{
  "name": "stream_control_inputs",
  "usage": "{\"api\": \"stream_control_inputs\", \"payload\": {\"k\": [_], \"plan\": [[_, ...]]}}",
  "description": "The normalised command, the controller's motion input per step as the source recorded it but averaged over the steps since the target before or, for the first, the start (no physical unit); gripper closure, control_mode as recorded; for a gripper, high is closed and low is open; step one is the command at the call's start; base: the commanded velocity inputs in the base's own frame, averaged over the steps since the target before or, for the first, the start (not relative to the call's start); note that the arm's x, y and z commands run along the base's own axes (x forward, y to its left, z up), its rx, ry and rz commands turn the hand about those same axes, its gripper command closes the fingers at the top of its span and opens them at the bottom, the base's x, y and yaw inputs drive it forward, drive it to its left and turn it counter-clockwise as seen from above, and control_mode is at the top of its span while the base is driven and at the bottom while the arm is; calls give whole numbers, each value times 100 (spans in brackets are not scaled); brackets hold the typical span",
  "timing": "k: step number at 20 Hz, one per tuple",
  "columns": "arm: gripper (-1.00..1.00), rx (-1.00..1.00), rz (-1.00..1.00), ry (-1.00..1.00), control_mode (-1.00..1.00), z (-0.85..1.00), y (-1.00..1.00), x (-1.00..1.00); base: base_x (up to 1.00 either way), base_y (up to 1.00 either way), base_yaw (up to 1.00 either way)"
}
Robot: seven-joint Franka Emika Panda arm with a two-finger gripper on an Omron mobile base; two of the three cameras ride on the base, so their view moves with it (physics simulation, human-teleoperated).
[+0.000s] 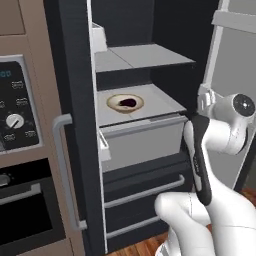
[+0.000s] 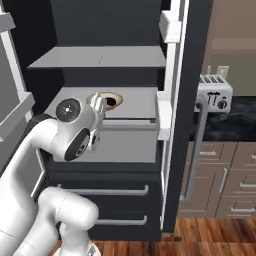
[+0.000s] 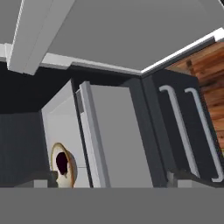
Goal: Move the glass cup from next to the sink to the open cabinet. Then, move the bowl with the eggplant to the fridge to clear the area for faucet cleaning.
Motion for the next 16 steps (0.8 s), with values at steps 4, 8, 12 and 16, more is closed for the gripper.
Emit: {"api": "stream_control_inputs", "payload": {"k": [4, 8, 12, 16], "plan": [[-100, 0, 0, 0, 100, 0, 0, 0, -100, -19, -5], [-100, 0, 0, 0, 100, 0, 0, 0, -100, -21, -18], [-100, 0, 0, 0, 100, 0, 0, 0, -98, -50, -54], [-100, 0, 0, 0, 100, 0, 0, 0, -66, -42, -72]]}}
